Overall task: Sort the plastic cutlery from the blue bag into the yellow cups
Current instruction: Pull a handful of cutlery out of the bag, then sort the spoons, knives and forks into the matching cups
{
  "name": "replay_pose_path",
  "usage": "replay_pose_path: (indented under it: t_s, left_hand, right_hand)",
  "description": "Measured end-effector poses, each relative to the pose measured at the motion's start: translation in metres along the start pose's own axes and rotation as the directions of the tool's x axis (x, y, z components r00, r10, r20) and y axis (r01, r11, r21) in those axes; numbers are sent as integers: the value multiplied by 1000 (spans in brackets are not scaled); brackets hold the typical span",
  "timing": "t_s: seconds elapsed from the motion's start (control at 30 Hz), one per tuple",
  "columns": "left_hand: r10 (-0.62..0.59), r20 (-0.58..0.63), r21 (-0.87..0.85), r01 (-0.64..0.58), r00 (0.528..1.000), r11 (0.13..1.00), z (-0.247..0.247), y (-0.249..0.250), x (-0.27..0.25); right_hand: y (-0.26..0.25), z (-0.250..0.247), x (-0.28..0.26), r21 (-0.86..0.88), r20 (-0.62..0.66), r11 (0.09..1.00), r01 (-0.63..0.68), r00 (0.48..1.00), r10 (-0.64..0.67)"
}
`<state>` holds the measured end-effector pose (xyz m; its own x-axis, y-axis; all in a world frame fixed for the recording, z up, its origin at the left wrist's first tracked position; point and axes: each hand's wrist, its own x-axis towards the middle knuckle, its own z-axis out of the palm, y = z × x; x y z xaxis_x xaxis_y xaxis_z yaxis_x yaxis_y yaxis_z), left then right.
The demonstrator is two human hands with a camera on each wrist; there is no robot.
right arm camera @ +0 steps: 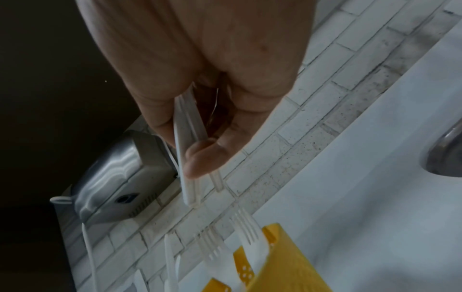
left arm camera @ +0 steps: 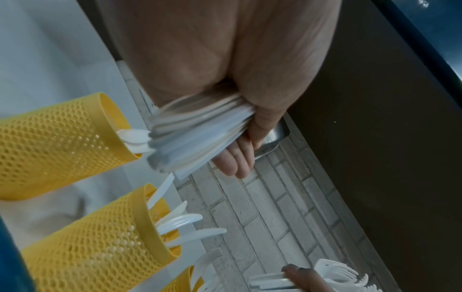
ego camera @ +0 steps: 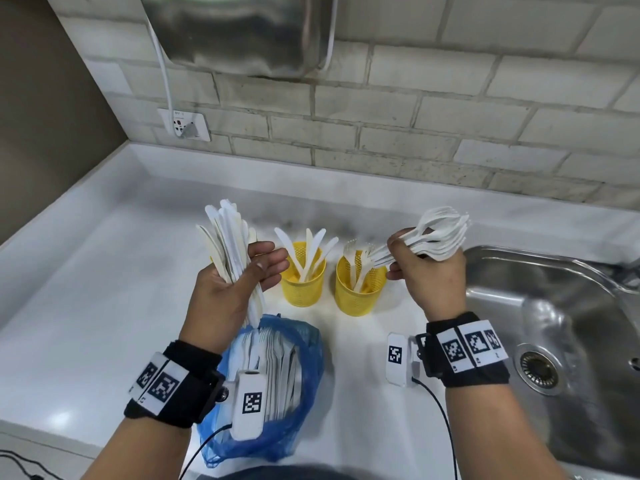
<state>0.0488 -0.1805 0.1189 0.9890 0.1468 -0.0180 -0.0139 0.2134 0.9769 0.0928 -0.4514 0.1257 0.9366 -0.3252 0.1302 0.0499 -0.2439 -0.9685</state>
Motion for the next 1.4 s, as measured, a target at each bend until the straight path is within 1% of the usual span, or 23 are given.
replay_pose_path:
  t_s: [0.23, 0.33, 0.53, 0.63, 0.73, 0.83, 0.9, 0.93, 1.03, 1.13, 1.2, 1.3, 1.33, 1.4]
  left_hand:
    - [-16, 36, 7, 15, 999, 1000, 6, 0, 0]
    - [-35, 58, 28, 33, 998, 999, 10, -2, 0]
    - [-64, 93, 53, 59, 994, 997, 12, -4, -2]
    - [-72, 105, 62, 65, 992, 996, 13, -4, -3]
    - [-70, 113, 70, 63, 991, 996, 14, -4, -3]
    - [-69, 112, 71, 61, 991, 996, 14, -3, -2]
    - [-69, 113, 71, 61, 991, 996, 14, -3, -2]
    - [-69, 115, 71, 61, 991, 996, 13, -3, -2]
    - [-70, 119, 69, 62, 990, 996, 13, -4, -1]
    - [-69, 127, 65, 61, 990, 996, 14, -4, -1]
    - [-66, 134, 61, 59, 989, 996, 14, -4, 0]
    - [-63, 142, 51, 56, 988, 997, 15, -4, 1]
    - [-62, 146, 48, 56, 987, 997, 15, -4, 1]
    - [-62, 158, 43, 56, 986, 998, 16, -3, 0]
  right_hand:
    - [7, 19, -5, -82, 60, 997, -13, 998, 18]
    - [15, 30, -4, -114, 74, 993, -42, 996, 50]
    - [37, 45, 0, -319, 184, 946, 54, 983, 6]
    - [45, 52, 1, -424, 223, 896, 130, 974, -36]
    - [55, 60, 2, -565, 258, 799, 208, 964, -69]
    - [63, 65, 3, -643, 225, 737, 209, 971, -79]
    - [65, 66, 2, -686, 207, 691, 226, 972, -112]
    - [66, 66, 1, -694, 197, 678, 241, 970, -143]
    - [69, 65, -1, -669, 167, 696, 263, 965, -204]
    - [68, 63, -4, -610, 151, 753, 247, 969, -196]
    - [63, 61, -5, -553, 112, 794, 251, 967, -228]
    - [57, 57, -5, -533, 115, 780, 328, 941, -318]
    - [55, 57, -4, -532, 132, 771, 351, 934, -333]
    - [56, 57, -2, -536, 171, 763, 361, 932, -321]
